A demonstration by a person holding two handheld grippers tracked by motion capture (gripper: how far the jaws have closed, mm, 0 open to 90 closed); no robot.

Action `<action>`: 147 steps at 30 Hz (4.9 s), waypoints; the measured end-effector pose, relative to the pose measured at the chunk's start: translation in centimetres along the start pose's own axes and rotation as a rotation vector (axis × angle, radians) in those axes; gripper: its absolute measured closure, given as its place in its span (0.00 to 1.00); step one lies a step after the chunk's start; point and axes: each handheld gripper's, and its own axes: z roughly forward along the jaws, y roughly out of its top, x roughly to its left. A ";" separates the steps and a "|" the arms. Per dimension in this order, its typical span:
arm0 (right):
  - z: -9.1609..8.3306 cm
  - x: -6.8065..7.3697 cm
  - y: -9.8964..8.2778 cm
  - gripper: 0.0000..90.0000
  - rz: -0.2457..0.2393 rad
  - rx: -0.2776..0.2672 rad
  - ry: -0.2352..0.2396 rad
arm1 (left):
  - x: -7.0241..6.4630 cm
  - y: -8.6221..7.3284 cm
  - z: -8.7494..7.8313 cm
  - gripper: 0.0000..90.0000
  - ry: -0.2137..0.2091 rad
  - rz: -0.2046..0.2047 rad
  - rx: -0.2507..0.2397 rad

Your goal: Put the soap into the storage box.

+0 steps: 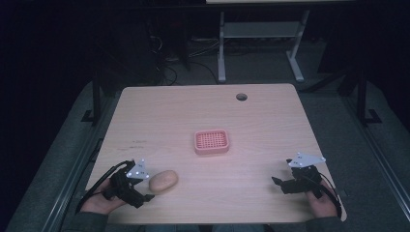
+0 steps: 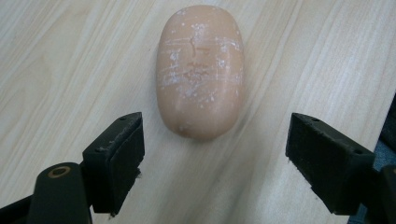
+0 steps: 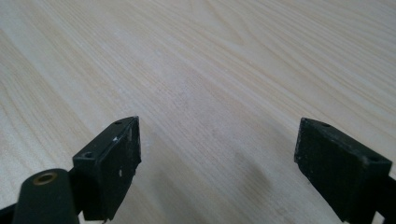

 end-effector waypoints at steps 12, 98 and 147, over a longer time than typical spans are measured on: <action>0.1 0.0 0.1 0.16 -0.002 0.004 0.005 | 0.4 0.7 0.5 0.22 -0.016 0.005 0.000; 0.3 0.1 0.2 0.16 -0.021 0.006 0.017 | 2.0 3.7 5.4 0.35 -0.103 0.014 0.093; 0.2 -0.1 0.0 0.16 -0.002 -0.016 0.034 | 3.7 8.0 4.7 0.36 -0.165 0.051 0.063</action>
